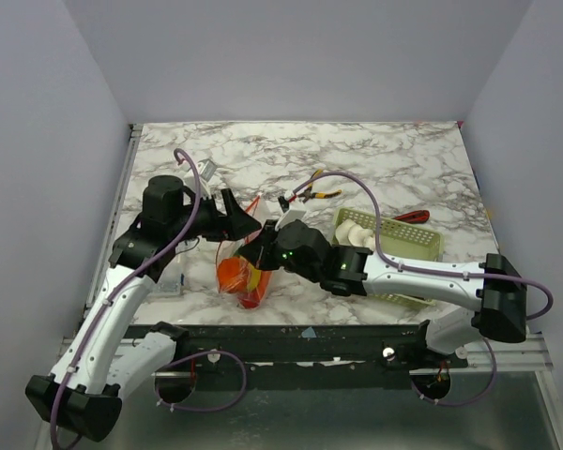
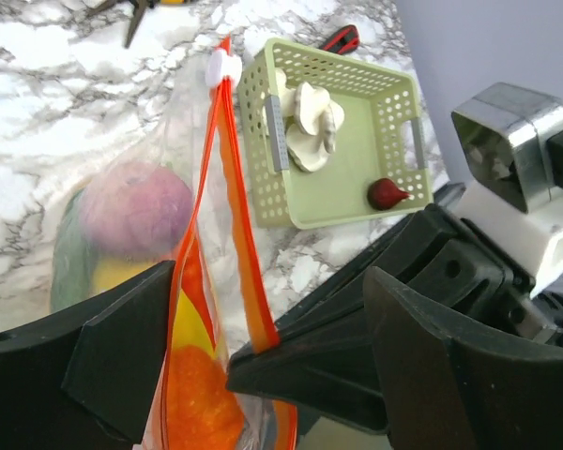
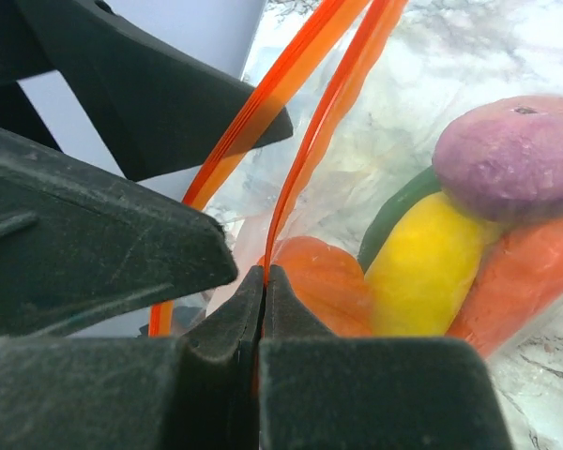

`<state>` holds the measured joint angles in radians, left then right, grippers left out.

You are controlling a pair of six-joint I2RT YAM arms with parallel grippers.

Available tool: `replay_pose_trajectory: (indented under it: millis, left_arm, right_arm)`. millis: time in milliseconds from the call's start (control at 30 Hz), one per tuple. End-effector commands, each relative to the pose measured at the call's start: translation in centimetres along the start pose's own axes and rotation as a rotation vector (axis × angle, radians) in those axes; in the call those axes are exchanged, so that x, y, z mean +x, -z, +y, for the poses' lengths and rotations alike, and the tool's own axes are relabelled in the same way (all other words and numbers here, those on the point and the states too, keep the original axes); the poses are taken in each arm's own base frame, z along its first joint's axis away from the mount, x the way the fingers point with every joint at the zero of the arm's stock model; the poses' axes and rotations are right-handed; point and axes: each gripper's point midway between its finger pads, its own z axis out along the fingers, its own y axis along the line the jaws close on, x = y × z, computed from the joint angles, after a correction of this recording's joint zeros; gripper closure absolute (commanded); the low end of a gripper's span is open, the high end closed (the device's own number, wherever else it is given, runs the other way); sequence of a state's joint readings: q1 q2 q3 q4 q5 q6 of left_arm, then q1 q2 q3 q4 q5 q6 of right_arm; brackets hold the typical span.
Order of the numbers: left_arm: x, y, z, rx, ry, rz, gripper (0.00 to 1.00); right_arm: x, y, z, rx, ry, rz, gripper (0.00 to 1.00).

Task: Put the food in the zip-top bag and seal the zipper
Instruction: Adjust the zipper food storage bag at the center of the board.

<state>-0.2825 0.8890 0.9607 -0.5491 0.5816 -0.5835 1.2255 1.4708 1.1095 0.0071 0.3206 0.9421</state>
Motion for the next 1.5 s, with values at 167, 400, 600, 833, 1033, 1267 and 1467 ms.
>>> replay_pose_trajectory:
  millis: [167, 400, 600, 833, 1033, 1267, 1467]
  left_arm:
    - [-0.9, -1.9, 4.0, -0.296, -0.122, -0.006, 0.27]
    - [-0.9, -3.0, 3.1, -0.25, -0.142, 0.016, 0.59]
    - [-0.7, -3.6, 2.2, -0.179, -0.234, 0.095, 1.0]
    - [0.5, -3.7, -0.7, 0.022, -0.29, 0.15, 1.0]
    - [2.3, -3.4, -2.8, 0.196, -0.263, 0.216, 1.0]
    - [3.0, -3.2, -3.5, 0.241, -0.237, 0.244, 1.0]
    - [3.5, -3.3, -3.6, 0.272, -0.245, 0.281, 1.0]
  right_arm:
    - [-1.2, -0.2, 2.3, -0.057, -0.016, -0.033, 1.0]
    - [-0.7, -0.8, 1.7, -0.028, 0.031, -0.016, 0.94]
    - [-2.9, 1.8, -1.2, 0.097, 0.255, -0.053, 0.42]
    - [-9.6, 6.0, -6.7, 0.014, 0.447, -0.076, 0.04]
    - [-11.0, 7.1, -6.9, -0.306, 0.561, -0.02, 0.03]
    - [-8.8, 6.6, -5.4, -0.49, 0.59, 0.089, 0.07]
    - [-8.4, 4.9, -8.3, -0.379, 0.665, 0.114, 0.11]
